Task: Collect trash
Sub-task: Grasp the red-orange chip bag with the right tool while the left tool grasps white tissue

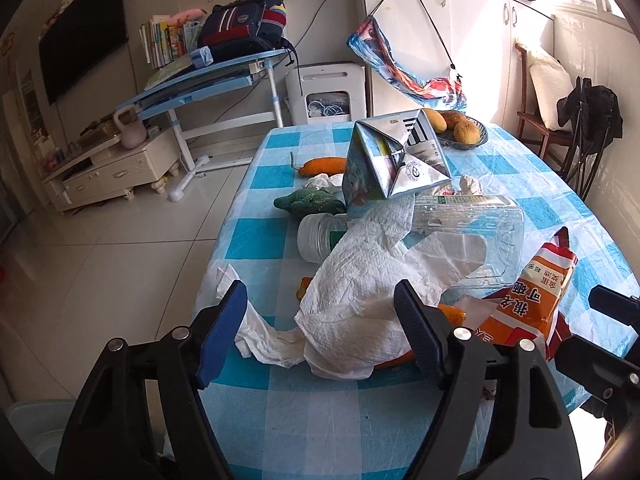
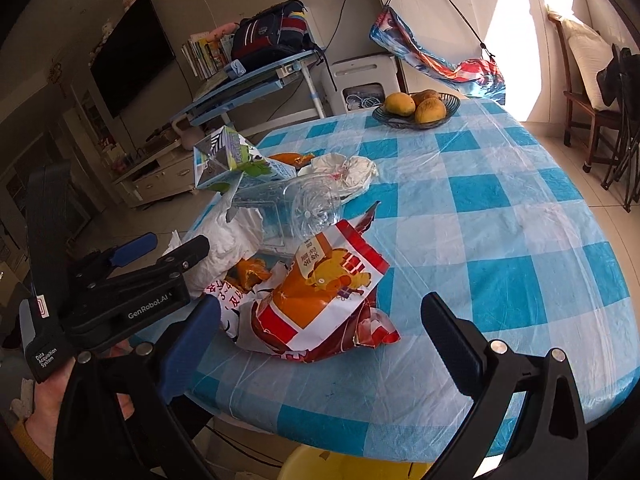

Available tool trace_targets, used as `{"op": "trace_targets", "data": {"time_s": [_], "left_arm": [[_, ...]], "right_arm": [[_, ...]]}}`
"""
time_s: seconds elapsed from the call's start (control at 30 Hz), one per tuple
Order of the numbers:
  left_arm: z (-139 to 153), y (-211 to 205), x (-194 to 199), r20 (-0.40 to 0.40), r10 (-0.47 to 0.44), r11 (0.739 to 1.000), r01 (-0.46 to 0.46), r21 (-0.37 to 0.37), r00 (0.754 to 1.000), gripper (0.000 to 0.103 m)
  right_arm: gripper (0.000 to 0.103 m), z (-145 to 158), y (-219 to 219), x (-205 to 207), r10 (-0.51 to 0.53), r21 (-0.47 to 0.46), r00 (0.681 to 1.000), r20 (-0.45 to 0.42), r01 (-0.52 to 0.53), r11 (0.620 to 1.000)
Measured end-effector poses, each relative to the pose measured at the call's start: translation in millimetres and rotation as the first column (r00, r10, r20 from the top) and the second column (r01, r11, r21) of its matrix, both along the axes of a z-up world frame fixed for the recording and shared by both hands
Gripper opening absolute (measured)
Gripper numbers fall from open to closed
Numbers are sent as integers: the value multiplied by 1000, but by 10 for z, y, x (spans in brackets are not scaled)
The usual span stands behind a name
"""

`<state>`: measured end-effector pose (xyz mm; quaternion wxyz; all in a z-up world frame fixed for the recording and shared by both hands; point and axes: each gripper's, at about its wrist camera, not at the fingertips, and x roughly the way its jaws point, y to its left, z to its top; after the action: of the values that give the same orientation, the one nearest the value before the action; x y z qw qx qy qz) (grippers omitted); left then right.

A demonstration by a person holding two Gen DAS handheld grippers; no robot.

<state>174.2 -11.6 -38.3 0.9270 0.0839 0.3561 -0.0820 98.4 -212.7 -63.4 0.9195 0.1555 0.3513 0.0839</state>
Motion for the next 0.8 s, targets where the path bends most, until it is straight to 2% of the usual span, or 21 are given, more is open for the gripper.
{"op": "trace_targets", "data": {"time_s": [0.07,0.1,0.17,0.27,0.3,0.47,0.57,0.8], "left_arm": [[-35,32,52,-24,-11,999,10,-39,1000,51],[-47,47,67,-31,-32,998,30,-63,999,46],[-74,75,94,-54,-45,994,39,-98,998,28],[-96,103,112,-67,-71,988,61,-142,995,14],[-95,113,111,-68,-78,987,67,-149,995,13],[-67,146,79,-65,-88,980,75,-182,994,5],[-42,164,33,-57,-96,975,83,-204,994,5],[72,192,-163,-27,-102,969,93,-229,994,4]], "right_arm": [[96,-52,19,71,-2,22,1000,-24,2,1000],[96,-78,30,98,-4,33,999,-34,5,999],[95,-130,55,143,-7,48,999,-49,10,999],[88,-191,105,207,-9,54,998,-65,12,998],[84,-198,105,222,-10,52,998,-62,13,999],[47,-170,36,243,24,88,999,-43,-20,996],[41,-155,-75,227,29,135,999,-42,-23,991],[41,-9,-312,-20,-3,157,1000,6,3,988]]}}
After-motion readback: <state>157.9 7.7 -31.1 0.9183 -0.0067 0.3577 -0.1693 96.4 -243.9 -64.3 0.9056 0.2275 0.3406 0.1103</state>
